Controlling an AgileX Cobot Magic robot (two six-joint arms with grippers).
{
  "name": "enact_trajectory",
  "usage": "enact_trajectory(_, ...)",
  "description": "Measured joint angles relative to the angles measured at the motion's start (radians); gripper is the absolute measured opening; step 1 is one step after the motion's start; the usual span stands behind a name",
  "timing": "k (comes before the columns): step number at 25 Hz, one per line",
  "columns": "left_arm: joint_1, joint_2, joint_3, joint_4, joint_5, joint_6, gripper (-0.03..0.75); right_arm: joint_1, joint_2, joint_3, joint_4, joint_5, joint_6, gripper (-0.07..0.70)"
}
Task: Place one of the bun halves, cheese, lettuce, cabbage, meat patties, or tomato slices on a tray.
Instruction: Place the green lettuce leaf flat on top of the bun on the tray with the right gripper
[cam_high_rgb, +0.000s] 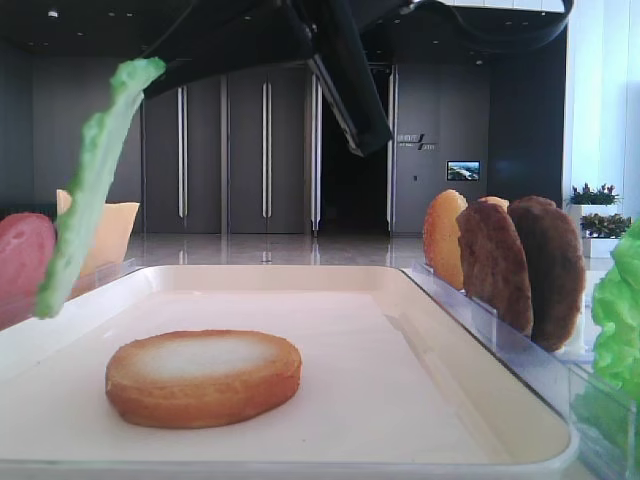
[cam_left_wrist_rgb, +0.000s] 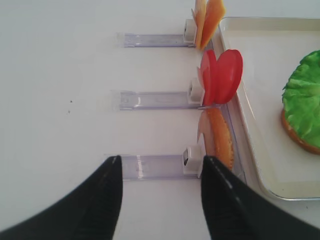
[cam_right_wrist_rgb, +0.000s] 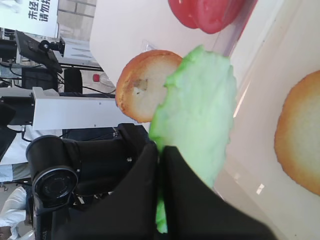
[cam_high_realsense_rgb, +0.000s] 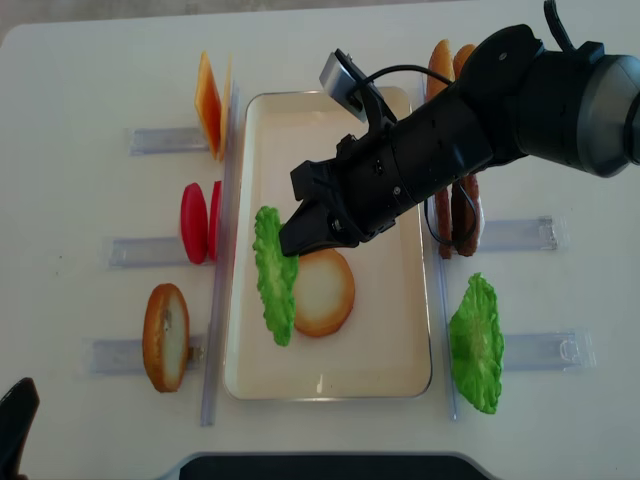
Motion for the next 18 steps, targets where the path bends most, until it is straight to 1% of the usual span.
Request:
enact_trajectory(6,0.0,0.0,0.0,0.0,0.0,0.0,0.391,0.0,0.001,0.0,-0.002,-0.037,-0.003,0.026)
enact_trajectory(18,0.0,0.0,0.0,0.0,0.0,0.0,0.391,-0.003,0.038,0.0,0.0,-0.044,-0.032,0.026)
